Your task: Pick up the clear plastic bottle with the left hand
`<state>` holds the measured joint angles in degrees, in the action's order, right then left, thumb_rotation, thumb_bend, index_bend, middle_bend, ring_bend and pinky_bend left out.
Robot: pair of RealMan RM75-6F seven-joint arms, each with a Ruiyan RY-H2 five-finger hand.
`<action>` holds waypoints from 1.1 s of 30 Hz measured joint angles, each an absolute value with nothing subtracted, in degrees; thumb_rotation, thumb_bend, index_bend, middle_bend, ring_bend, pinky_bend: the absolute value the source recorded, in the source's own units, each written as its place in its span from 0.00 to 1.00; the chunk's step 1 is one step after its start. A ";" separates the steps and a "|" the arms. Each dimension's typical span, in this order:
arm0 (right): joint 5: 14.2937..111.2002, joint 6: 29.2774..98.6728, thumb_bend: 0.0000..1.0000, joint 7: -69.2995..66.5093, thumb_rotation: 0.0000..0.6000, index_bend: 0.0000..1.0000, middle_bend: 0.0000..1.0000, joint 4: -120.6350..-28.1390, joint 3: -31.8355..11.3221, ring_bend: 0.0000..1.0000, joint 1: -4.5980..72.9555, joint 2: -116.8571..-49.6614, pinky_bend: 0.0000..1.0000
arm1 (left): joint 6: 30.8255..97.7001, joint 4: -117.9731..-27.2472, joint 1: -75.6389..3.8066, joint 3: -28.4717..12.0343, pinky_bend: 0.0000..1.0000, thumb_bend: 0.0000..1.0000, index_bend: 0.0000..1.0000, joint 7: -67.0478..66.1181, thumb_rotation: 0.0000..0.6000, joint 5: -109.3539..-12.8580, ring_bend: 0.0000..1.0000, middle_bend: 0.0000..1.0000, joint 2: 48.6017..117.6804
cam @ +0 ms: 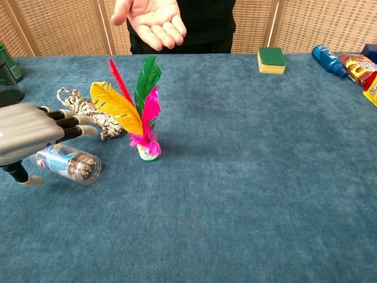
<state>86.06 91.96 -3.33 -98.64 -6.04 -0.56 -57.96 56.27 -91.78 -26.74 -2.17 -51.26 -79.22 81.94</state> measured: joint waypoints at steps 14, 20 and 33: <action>86.08 92.21 0.06 -3.67 1.00 0.00 0.00 -98.63 -6.09 0.04 -0.68 -57.80 0.00 | 57.67 -90.99 -28.16 -0.36 0.63 0.38 0.66 -56.69 1.00 -77.03 0.53 0.53 84.81; 86.04 92.07 0.06 -3.74 1.00 0.00 0.00 -98.72 -6.06 0.04 -0.65 -57.74 0.00 | 59.70 -91.25 -28.07 0.31 0.66 0.39 0.69 -53.71 1.00 -79.25 0.58 0.58 84.38; 85.99 91.82 0.06 -3.60 1.00 0.00 0.00 -98.92 -5.97 0.04 -0.59 -57.71 0.00 | 65.46 -100.84 -28.28 -0.40 0.66 0.39 0.69 -48.60 1.00 -85.62 0.58 0.58 75.96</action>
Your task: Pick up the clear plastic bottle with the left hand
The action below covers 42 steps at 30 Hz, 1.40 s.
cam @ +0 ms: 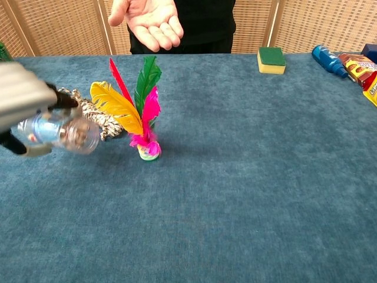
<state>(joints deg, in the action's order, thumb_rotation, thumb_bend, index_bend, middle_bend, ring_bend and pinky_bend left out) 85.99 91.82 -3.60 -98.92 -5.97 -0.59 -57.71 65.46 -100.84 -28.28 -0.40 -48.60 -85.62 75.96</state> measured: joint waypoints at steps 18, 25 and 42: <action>86.29 91.56 0.06 -4.68 1.00 0.00 0.00 -99.04 -5.76 0.04 -0.56 -57.29 0.00 | 65.87 -123.40 -40.84 -18.14 0.66 0.38 0.69 -66.82 1.00 -67.79 0.58 0.58 67.15; 86.26 91.03 0.06 -5.76 1.00 0.00 0.00 -98.88 -5.65 0.04 -0.41 -56.92 0.00 | 67.17 -117.88 -49.93 -21.38 0.65 0.36 0.69 -76.41 1.00 -56.02 0.55 0.55 71.87; 86.21 90.67 0.06 -5.80 1.00 0.00 0.00 -98.90 -5.55 0.04 -0.27 -56.75 0.00 | 75.15 -120.30 -55.55 -18.95 0.28 0.10 0.00 -78.67 0.86 -49.34 0.00 0.00 73.21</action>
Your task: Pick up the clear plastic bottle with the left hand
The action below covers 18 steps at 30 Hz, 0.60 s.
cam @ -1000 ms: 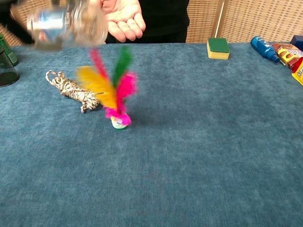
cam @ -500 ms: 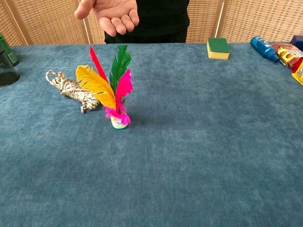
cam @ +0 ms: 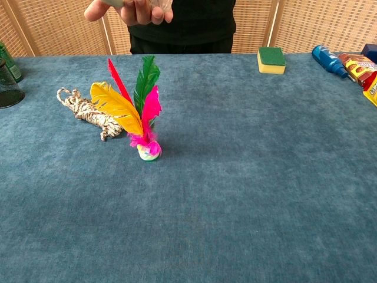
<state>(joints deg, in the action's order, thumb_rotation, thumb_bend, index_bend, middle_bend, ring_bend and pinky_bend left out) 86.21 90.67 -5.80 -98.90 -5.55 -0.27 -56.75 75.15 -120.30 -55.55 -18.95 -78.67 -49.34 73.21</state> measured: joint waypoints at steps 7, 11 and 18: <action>86.81 91.14 0.06 -5.27 1.00 0.00 0.00 -99.32 -5.26 0.04 -0.48 -56.81 0.00 | 78.16 -125.87 -51.16 -16.66 0.27 0.10 0.00 -73.65 0.92 -53.86 0.00 0.00 66.53; 87.20 91.47 0.06 -5.27 1.00 0.00 0.00 -99.61 -5.09 0.04 -0.64 -56.67 0.00 | 80.04 -127.53 -45.63 -13.09 0.26 0.10 0.00 -67.27 0.96 -56.47 0.00 0.00 62.12; 87.02 91.49 0.06 -5.27 1.00 0.00 0.00 -99.80 -5.17 0.04 -0.66 -56.61 0.00 | 83.64 -121.72 -32.91 -4.03 0.22 0.10 0.00 -46.15 0.96 -71.22 0.00 0.00 57.00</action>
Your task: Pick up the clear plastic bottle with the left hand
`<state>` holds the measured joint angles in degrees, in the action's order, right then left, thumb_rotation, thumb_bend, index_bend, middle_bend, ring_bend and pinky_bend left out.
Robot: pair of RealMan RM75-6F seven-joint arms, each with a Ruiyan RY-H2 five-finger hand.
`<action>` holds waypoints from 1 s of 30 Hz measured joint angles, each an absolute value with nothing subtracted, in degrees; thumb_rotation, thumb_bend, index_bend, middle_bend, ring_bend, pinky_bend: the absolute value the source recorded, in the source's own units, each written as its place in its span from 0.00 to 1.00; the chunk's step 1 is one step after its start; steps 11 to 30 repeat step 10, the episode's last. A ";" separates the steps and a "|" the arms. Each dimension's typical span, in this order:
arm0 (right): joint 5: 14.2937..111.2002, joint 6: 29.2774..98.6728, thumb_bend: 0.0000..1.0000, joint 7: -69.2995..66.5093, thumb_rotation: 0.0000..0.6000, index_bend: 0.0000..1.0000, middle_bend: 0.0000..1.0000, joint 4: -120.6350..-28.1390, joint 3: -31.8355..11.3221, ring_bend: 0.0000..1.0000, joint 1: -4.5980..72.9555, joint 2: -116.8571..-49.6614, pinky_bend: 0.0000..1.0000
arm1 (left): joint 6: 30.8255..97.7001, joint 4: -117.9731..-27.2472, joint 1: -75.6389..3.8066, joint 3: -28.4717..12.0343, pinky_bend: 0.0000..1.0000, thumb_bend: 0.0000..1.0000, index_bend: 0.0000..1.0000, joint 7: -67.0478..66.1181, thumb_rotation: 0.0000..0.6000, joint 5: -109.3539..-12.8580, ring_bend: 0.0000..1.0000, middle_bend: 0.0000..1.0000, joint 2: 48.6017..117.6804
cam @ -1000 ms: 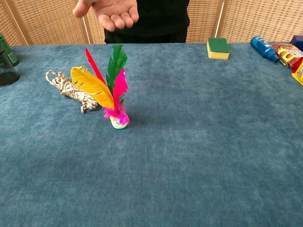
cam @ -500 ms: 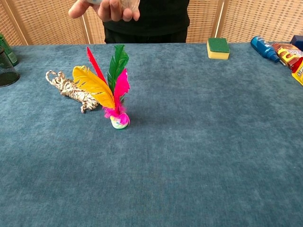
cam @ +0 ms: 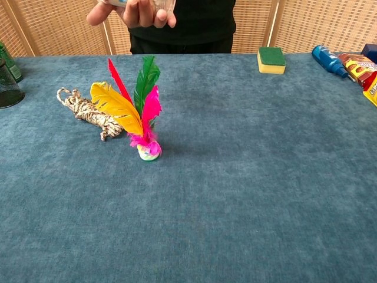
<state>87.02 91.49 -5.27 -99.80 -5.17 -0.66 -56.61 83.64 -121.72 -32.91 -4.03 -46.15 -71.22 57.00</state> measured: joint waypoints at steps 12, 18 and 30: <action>87.17 91.18 0.06 -4.43 1.00 0.00 0.00 -99.96 -4.95 0.04 -0.53 -56.91 0.00 | 92.37 -102.87 -14.67 4.57 0.20 0.10 0.00 -15.65 0.99 -78.64 0.00 0.00 59.06; 87.17 91.18 0.06 -4.43 1.00 0.00 0.00 -99.96 -4.95 0.04 -0.53 -56.91 0.00 | 92.37 -102.87 -14.67 4.57 0.20 0.10 0.00 -15.65 0.99 -78.64 0.00 0.00 59.06; 87.17 91.18 0.06 -4.43 1.00 0.00 0.00 -99.96 -4.95 0.04 -0.53 -56.91 0.00 | 92.37 -102.87 -14.67 4.57 0.20 0.10 0.00 -15.65 0.99 -78.64 0.00 0.00 59.06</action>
